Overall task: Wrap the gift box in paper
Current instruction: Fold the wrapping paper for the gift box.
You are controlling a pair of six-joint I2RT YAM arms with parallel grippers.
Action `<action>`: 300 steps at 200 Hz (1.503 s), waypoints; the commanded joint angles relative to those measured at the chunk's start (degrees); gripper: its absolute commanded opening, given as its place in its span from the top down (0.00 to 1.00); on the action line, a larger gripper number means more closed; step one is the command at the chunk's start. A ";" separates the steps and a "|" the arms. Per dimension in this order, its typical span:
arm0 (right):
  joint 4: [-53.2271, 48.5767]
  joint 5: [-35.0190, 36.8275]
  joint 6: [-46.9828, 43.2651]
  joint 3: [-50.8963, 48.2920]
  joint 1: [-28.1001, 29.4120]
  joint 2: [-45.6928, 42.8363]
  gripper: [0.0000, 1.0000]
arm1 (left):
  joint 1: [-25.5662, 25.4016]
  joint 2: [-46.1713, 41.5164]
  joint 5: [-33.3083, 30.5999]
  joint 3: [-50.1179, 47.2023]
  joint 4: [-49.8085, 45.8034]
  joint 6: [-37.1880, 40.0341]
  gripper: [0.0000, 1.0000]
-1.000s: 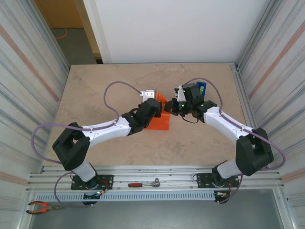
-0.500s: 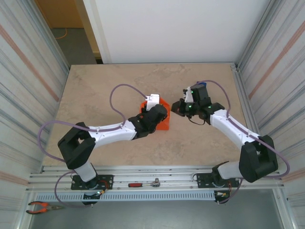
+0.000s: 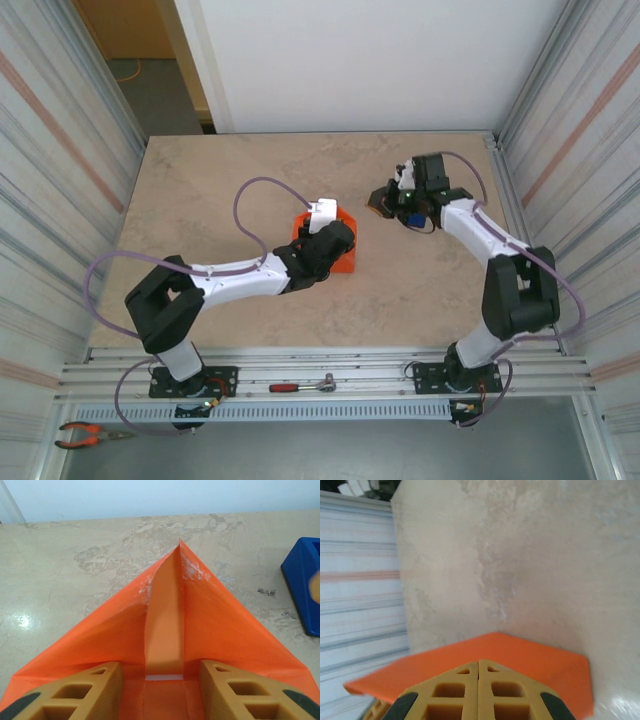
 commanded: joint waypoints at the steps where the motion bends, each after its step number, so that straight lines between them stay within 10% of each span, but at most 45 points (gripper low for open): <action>1: -1.18 -4.67 1.45 6.35 0.89 5.45 0.97 | -1.82 5.62 8.25 -4.15 -14.45 -3.05 0.55; 89: -5.33 -9.85 0.29 17.20 7.12 18.63 0.97 | -1.70 5.99 8.34 -3.53 -14.64 -2.91 0.55; 300: -5.54 -9.03 -1.89 2.98 8.68 7.03 1.00 | -1.74 6.41 8.78 -3.78 -15.58 -4.11 0.55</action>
